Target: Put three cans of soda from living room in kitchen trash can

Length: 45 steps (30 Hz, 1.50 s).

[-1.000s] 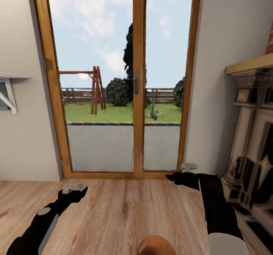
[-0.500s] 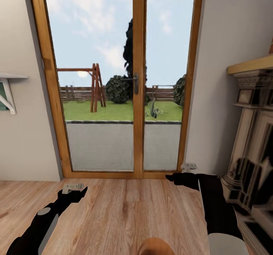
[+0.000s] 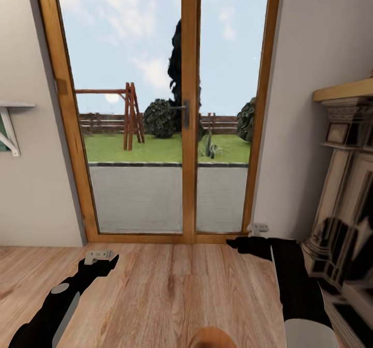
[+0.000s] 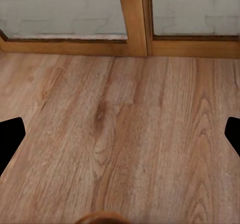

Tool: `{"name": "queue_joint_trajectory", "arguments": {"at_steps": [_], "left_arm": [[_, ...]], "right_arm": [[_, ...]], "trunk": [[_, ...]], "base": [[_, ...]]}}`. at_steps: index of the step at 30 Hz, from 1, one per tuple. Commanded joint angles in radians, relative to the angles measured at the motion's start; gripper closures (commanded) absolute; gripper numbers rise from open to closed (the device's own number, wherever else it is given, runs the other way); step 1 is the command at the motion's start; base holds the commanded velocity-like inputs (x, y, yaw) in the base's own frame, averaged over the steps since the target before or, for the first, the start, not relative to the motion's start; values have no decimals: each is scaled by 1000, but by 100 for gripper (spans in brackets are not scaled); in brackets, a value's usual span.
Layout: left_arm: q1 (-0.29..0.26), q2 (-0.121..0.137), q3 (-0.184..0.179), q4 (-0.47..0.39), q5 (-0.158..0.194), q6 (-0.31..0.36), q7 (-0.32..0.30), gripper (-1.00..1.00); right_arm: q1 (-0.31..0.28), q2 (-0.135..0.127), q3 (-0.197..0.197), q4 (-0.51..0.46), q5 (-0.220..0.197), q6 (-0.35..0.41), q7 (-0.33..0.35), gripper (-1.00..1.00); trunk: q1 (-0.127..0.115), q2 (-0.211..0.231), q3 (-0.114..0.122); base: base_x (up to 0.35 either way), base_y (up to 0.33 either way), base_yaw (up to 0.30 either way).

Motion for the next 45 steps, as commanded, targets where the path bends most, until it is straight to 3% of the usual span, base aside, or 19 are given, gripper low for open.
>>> {"name": "queue_joint_trajectory", "arguments": {"at_steps": [1, 9, 18, 30, 33, 36, 39, 40, 45], "left_arm": [[0, 0, 0, 0, 0, 0, 0, -100], [0, 0, 0, 0, 0, 1, 0, -100], [0, 0, 0, -1, 0, 4, 1, -100], [1, -23, -1, -1, 0, 44, 19, -100], [8, -29, -2, 0, 0, 45, 30, -100], [63, -49, -3, 0, 0, 32, 64, -100], [95, -52, -3, 1, 0, 18, 69, -100], [132, -53, -4, 15, -1, -22, 71, -100], [207, -53, -4, 77, -1, -141, 72, -100]], "right_arm": [[4, 0, 1, 0, 0, -1, 0, -100], [19, -1, 47, -1, -1, -2, 0, -100], [30, 0, 73, -4, -1, -4, 0, -100], [57, -4, 80, -8, 0, -13, -3, -100], [88, -8, 75, -10, 1, -44, -6, -100], [178, -13, 59, -36, 4, -186, -14, -100], [233, -14, 44, -58, 5, -224, -15, -100], [280, -14, 27, -70, 5, -260, -15, -100], [374, -14, -49, -82, 4, -399, -14, -100]], "trunk": [[-4, 7, 2], [-35, 63, 23], [-69, 126, 44], [-115, 210, 69], [-127, 231, 76], [-138, 252, 84], [-150, 273, 94], [-153, 280, 97], [-173, 315, 112]], "base": [[0, 0, 0], [0, 0, 0], [0, 0, 0], [0, 0, 0], [0, 0, 0], [0, 0, 0], [0, 0, 0], [0, 0, 0], [0, 0, 0]]}}
